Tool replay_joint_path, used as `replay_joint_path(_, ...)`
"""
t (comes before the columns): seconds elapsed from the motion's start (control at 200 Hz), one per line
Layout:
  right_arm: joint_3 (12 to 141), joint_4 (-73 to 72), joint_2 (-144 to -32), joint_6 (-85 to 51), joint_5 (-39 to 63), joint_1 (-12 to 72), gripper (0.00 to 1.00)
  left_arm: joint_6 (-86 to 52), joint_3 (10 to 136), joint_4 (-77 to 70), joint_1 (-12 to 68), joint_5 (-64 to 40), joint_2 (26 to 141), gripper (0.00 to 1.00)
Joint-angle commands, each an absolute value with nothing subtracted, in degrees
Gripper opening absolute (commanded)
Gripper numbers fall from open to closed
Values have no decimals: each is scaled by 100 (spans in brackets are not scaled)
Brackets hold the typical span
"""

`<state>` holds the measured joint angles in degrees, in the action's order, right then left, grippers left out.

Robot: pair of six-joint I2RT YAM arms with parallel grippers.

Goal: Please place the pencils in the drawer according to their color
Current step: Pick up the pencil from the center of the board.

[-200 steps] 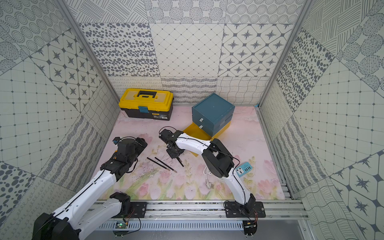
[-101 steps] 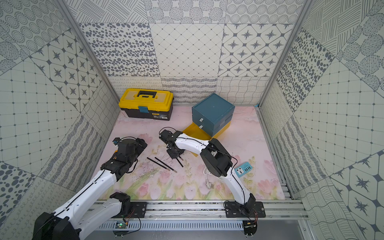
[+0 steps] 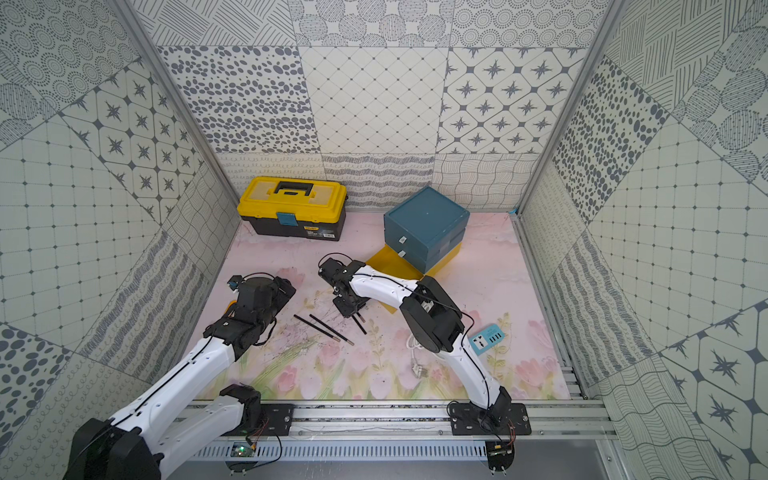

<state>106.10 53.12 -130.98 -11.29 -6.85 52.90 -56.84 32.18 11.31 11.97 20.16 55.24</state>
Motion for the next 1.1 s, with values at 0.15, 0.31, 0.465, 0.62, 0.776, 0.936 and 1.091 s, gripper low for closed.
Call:
replay_joint_path(0.15, 10808, 5594, -13151, -715, -1255, 5177, 0, -5678, 3224, 1036, 1175, 1925, 5567, 99)
replay_joint_path(0.31, 10967, 5692, -12777, -670, -1178, 5177, 0, -5669, 3221, 1041, 1177, 1951, 5559, 99)
replay_joint_path(0.465, 11079, 5750, -12386, -674, -1237, 5177, 0, -5673, 3225, 1041, 1173, 1967, 5557, 99)
replay_joint_path(0.62, 11194, 5748, -12002, -652, -1249, 5168, 0, -5669, 3223, 1023, 1174, 1964, 5560, 99)
replay_joint_path(0.776, 11295, 5755, -11723, -633, -1443, 5094, 0, -5683, 3220, 1025, 1169, 1942, 5565, 99)
replay_joint_path(0.936, 11157, 5739, -11489, -637, -1667, 4818, 0, -5678, 3217, 1002, 1179, 1925, 5572, 99)
replay_joint_path(1.091, 10745, 5582, -11315, -690, -1677, 4487, 0, -5678, 3204, 965, 1170, 1898, 5590, 99)
